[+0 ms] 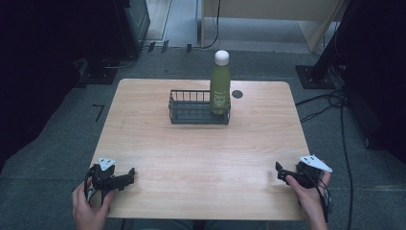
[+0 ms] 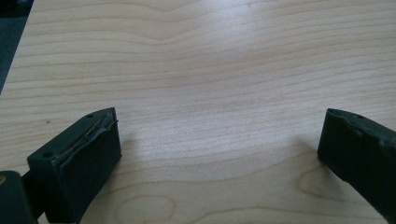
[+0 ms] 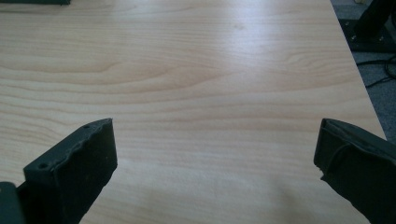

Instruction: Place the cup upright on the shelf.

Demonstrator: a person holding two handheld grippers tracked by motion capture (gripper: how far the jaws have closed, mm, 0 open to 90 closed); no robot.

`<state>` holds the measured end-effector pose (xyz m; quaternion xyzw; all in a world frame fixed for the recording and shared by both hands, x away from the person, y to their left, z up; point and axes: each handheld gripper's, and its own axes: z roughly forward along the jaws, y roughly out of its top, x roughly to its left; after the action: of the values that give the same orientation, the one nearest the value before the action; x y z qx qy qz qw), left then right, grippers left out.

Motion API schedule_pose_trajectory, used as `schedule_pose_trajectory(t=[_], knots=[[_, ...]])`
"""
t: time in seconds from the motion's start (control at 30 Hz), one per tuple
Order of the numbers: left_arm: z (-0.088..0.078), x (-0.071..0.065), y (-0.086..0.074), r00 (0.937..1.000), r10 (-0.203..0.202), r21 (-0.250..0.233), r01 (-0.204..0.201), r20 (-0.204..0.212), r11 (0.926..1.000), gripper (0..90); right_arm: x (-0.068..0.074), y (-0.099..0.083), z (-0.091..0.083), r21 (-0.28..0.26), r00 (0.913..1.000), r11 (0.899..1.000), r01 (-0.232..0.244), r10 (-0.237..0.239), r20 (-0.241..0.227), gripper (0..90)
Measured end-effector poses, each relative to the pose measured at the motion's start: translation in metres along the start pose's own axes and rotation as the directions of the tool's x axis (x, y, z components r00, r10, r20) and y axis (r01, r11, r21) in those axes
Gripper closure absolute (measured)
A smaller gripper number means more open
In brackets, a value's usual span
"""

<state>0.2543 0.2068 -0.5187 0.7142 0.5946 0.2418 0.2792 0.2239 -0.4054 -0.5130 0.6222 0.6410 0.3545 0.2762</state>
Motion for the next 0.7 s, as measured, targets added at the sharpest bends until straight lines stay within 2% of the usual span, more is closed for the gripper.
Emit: schedule_pose_trajectory(t=[0.23,0.47,0.57,0.63,0.7], knots=[[0.0,0.0,0.0,1.0,0.0,0.0,0.0,0.0,1.0,0.0,-0.011,-0.013,-0.007,0.028,0.9997,1.0,-0.007,0.006,0.024,0.0],[0.0,0.0,0.0,1.0,0.0,0.0,0.0,0.0,1.0,0.0,-0.016,-0.021,-0.012,0.051,0.9987,0.999,-0.004,0.001,0.051,0.0],[0.0,0.0,0.0,1.0,0.0,0.0,0.0,0.0,1.0,0.0,-0.017,-0.024,-0.015,0.077,0.9978,0.997,0.003,-0.008,0.065,0.0],[0.0,0.0,0.0,1.0,0.0,0.0,0.0,0.0,1.0,0.0,-0.016,-0.027,-0.016,0.119,0.9948,0.993,0.026,-0.037,0.094,0.0],[0.0,0.0,0.0,1.0,0.0,0.0,0.0,0.0,1.0,0.0,-0.016,-0.028,-0.017,0.127,0.995,0.991,0.027,-0.039,0.092,0.0]])
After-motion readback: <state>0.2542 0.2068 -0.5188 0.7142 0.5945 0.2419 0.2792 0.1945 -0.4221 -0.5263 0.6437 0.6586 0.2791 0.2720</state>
